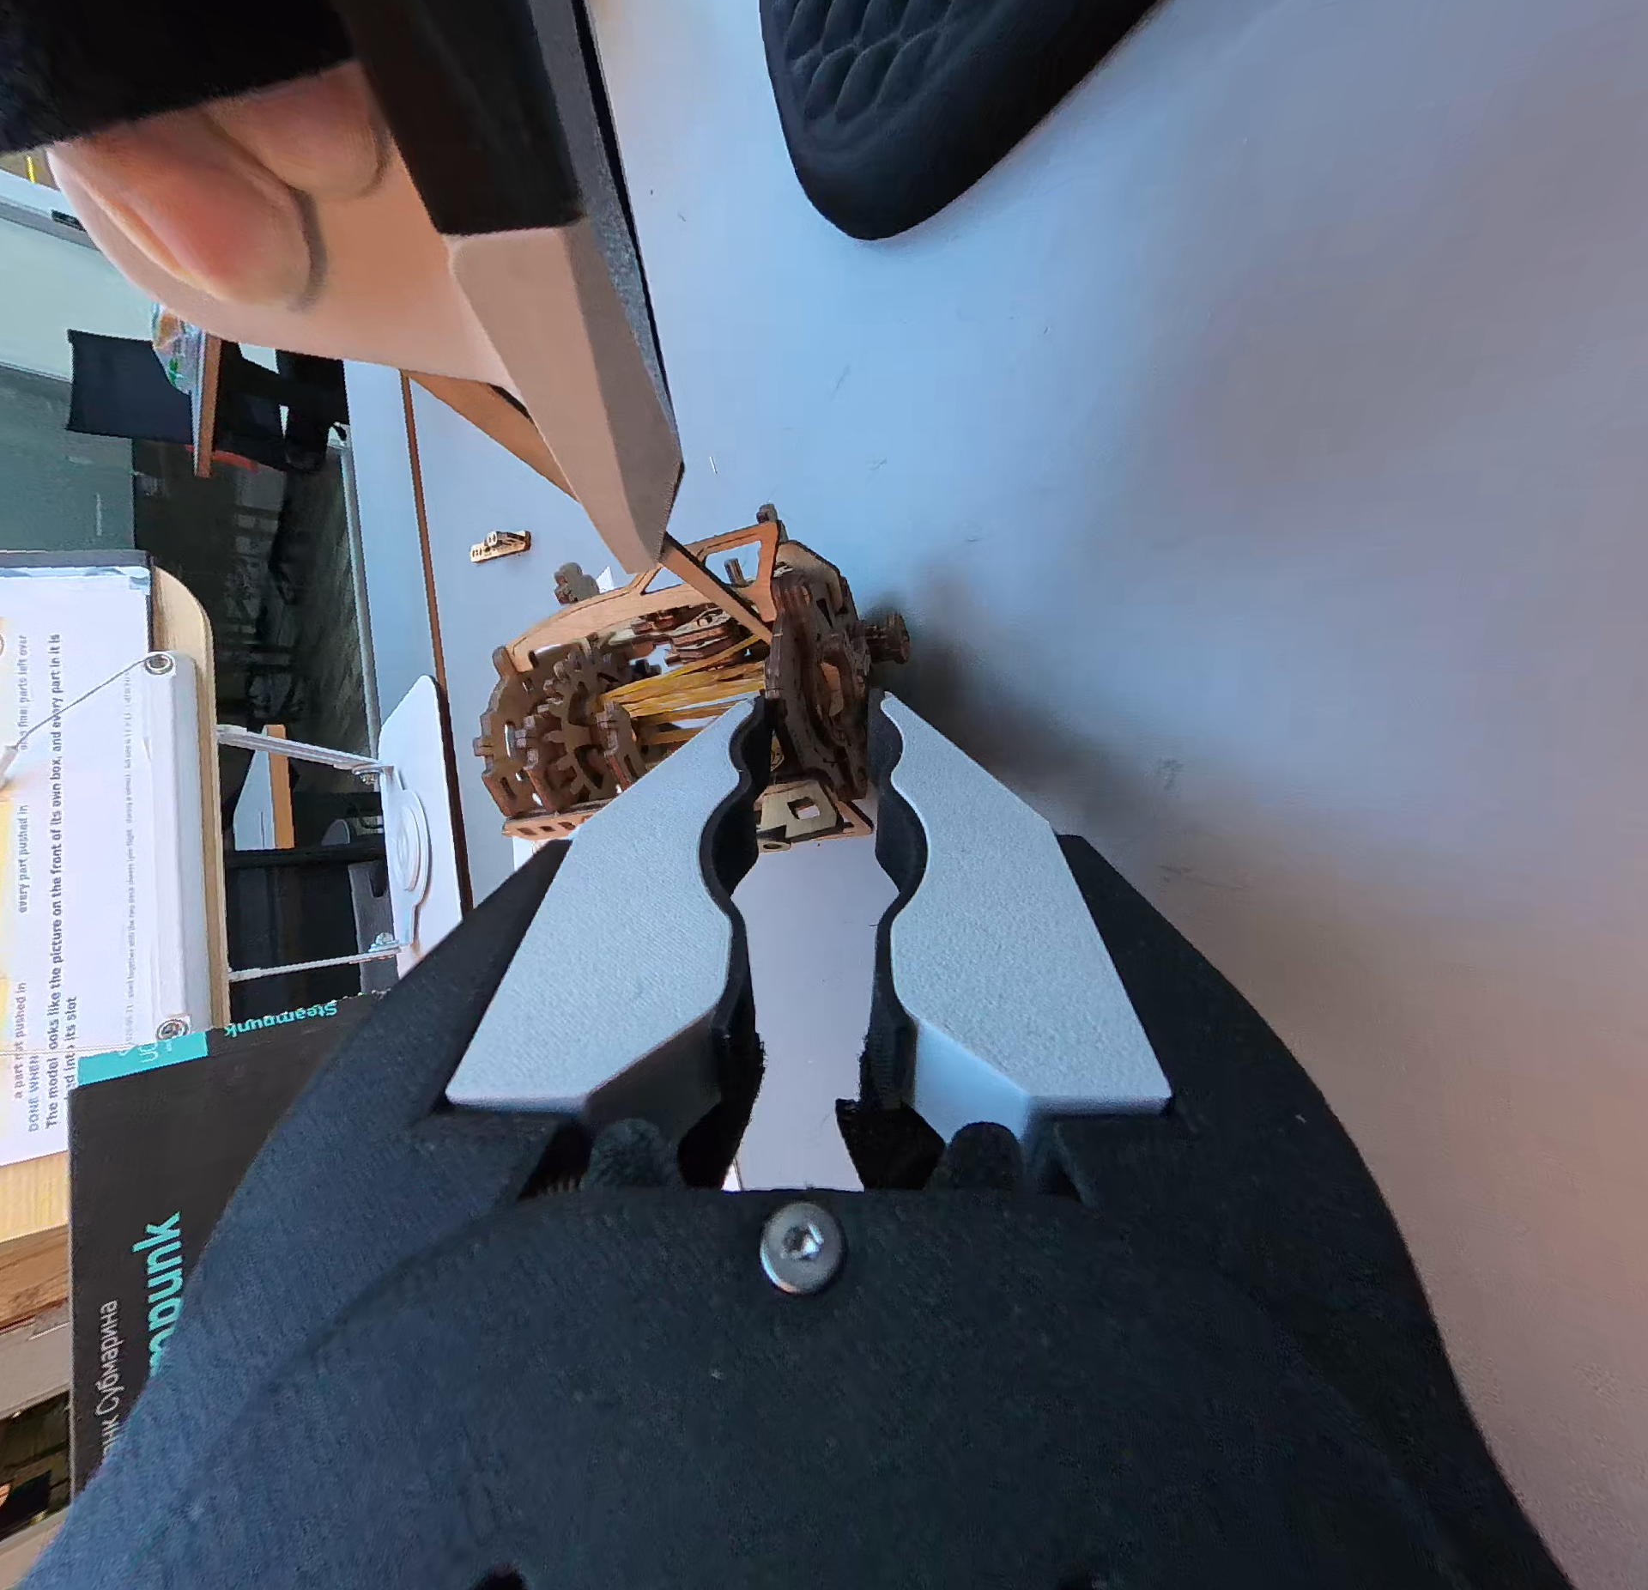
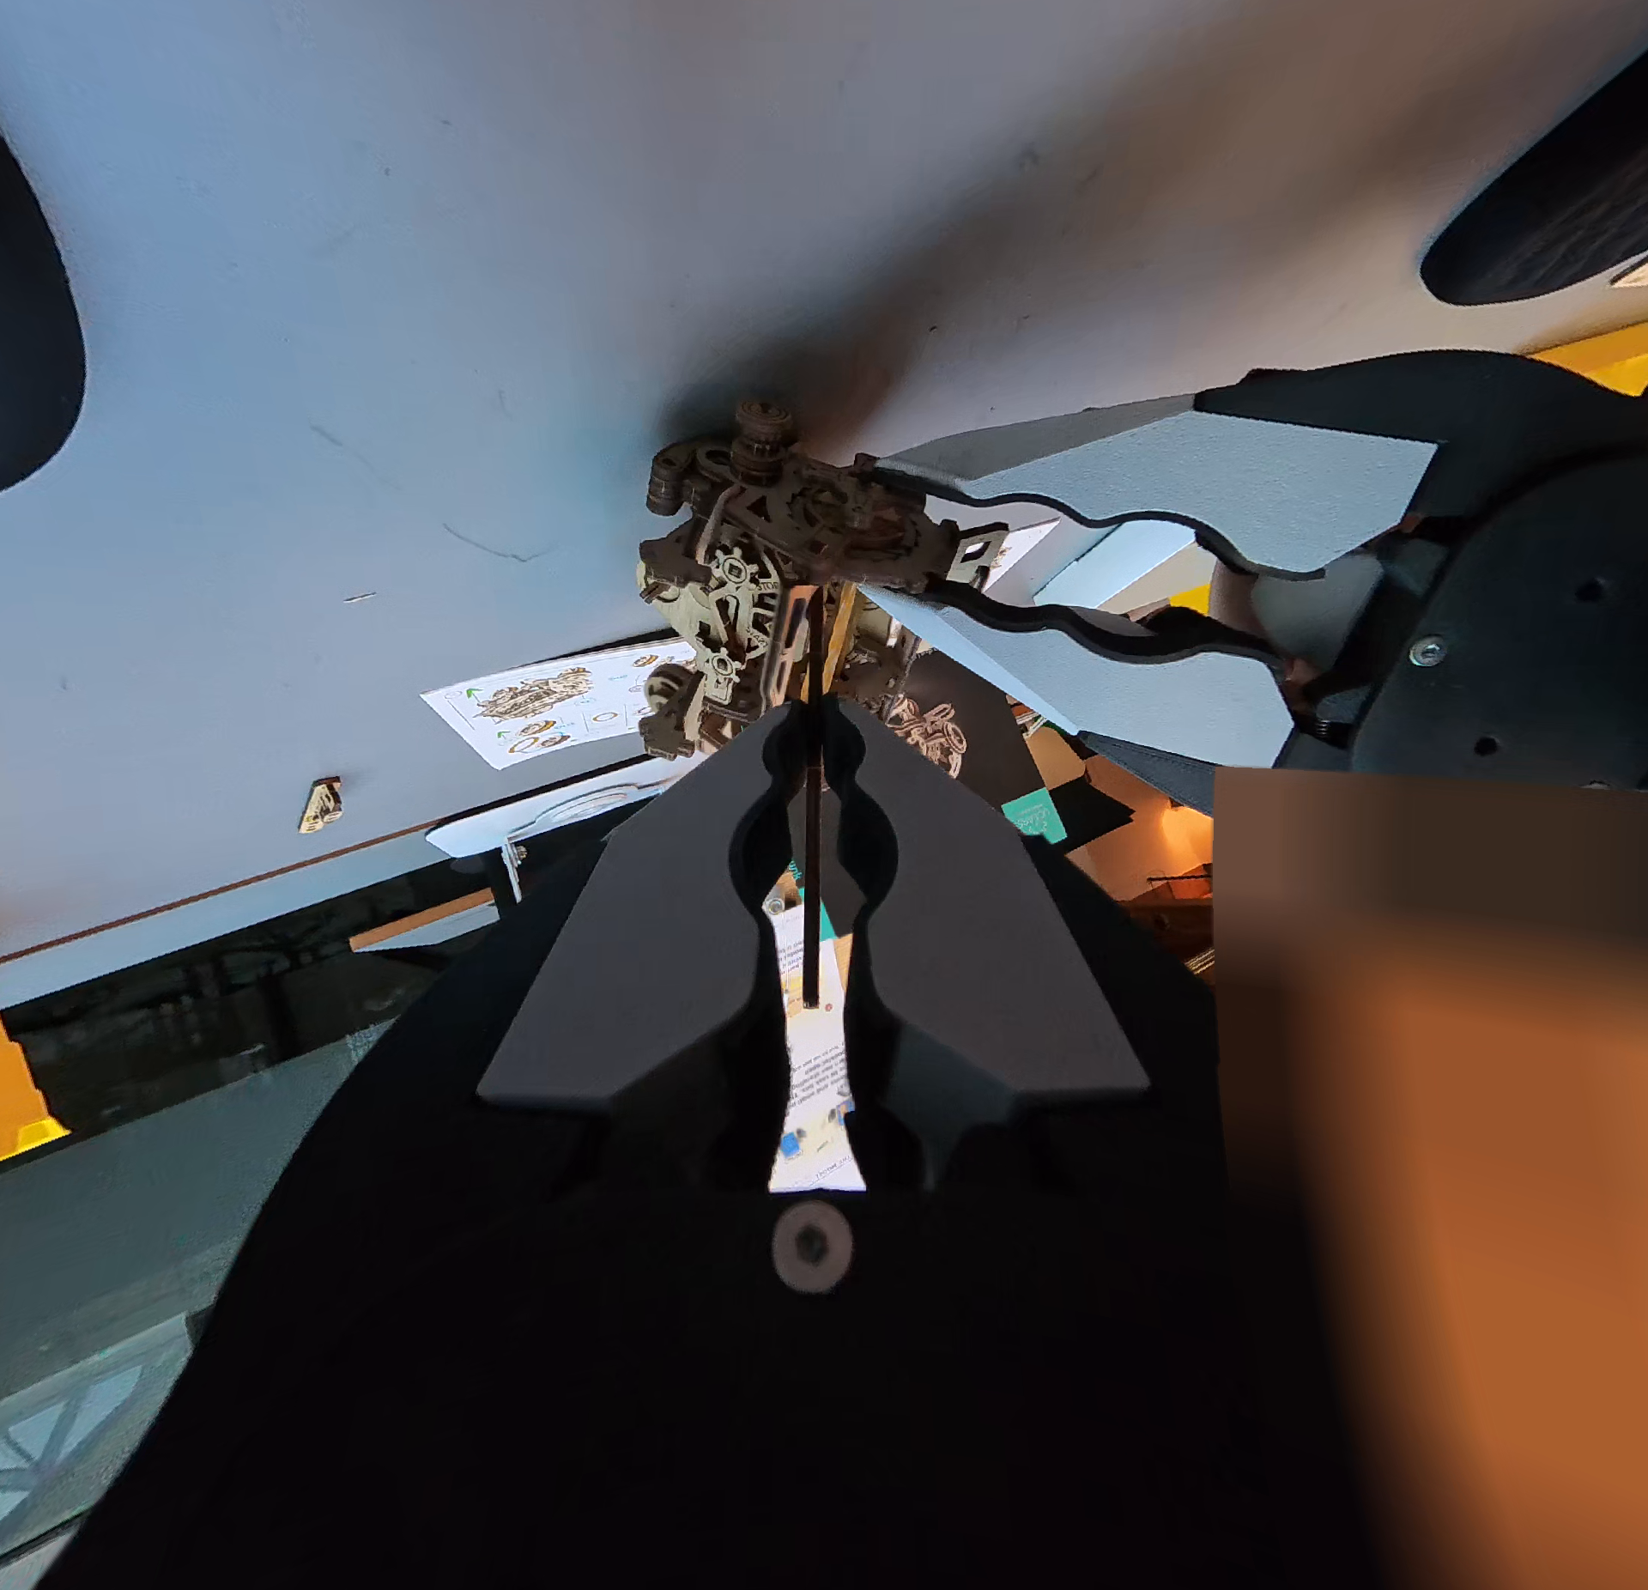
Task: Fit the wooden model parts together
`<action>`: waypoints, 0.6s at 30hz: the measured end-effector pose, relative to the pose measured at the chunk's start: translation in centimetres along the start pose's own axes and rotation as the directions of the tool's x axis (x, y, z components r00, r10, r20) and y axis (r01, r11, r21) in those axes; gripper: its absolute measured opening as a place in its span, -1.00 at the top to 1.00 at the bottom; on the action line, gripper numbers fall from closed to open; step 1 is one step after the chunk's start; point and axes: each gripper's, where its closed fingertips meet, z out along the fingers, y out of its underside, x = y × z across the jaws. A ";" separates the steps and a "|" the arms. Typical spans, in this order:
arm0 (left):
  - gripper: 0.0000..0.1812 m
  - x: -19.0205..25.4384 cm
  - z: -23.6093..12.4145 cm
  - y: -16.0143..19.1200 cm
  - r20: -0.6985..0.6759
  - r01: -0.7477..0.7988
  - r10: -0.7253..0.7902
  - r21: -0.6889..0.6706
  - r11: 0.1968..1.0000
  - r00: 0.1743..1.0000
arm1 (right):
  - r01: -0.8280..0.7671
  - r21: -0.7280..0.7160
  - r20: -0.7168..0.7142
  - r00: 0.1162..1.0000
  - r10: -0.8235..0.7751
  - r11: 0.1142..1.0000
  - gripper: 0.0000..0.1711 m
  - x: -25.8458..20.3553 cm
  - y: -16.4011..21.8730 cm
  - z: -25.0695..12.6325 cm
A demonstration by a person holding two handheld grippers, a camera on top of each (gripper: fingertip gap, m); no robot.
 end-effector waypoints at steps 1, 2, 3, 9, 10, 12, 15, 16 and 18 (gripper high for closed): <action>0.79 0.0 0.0 0.1 -0.001 0.003 -0.003 0.001 1.000 1.000 | 0.004 0.004 -0.002 1.000 -0.004 1.000 0.98 0.0 0.0 0.0; 0.79 0.0 0.0 0.1 -0.001 0.007 -0.007 0.003 1.000 1.000 | 0.015 0.005 -0.005 1.000 -0.015 1.000 0.98 0.0 0.0 0.1; 0.79 0.0 -0.1 0.1 -0.002 0.013 -0.013 0.004 1.000 1.000 | 0.029 0.005 -0.012 1.000 -0.029 1.000 0.98 0.1 -0.1 0.1; 0.79 -0.1 -0.2 0.3 -0.003 0.013 -0.013 0.001 1.000 1.000 | 0.048 0.005 -0.019 0.999 -0.048 0.999 0.98 0.5 0.1 0.0; 0.79 -0.1 -0.2 0.2 -0.004 0.016 -0.016 0.003 1.000 1.000 | 0.050 0.005 -0.019 0.999 -0.050 0.999 0.98 0.5 0.1 0.0; 0.79 -0.2 -0.2 0.3 -0.006 0.020 -0.020 0.006 1.000 1.000 | 0.053 0.002 -0.020 0.998 -0.053 0.999 0.98 0.4 0.1 0.0; 0.79 -0.2 -0.2 0.3 -0.004 0.020 -0.020 0.011 1.000 1.000 | 0.053 0.000 -0.023 0.998 -0.053 0.999 0.98 0.3 0.1 0.0; 0.79 -0.2 -0.3 0.3 -0.004 0.022 -0.022 0.011 1.000 1.000 | 0.055 -0.001 -0.026 0.998 -0.055 0.998 0.98 0.3 0.1 0.0; 0.79 -0.2 -0.3 0.3 -0.003 0.022 -0.022 0.012 1.000 1.000 | 0.051 -0.001 -0.033 0.998 -0.051 0.999 0.98 0.3 0.1 0.0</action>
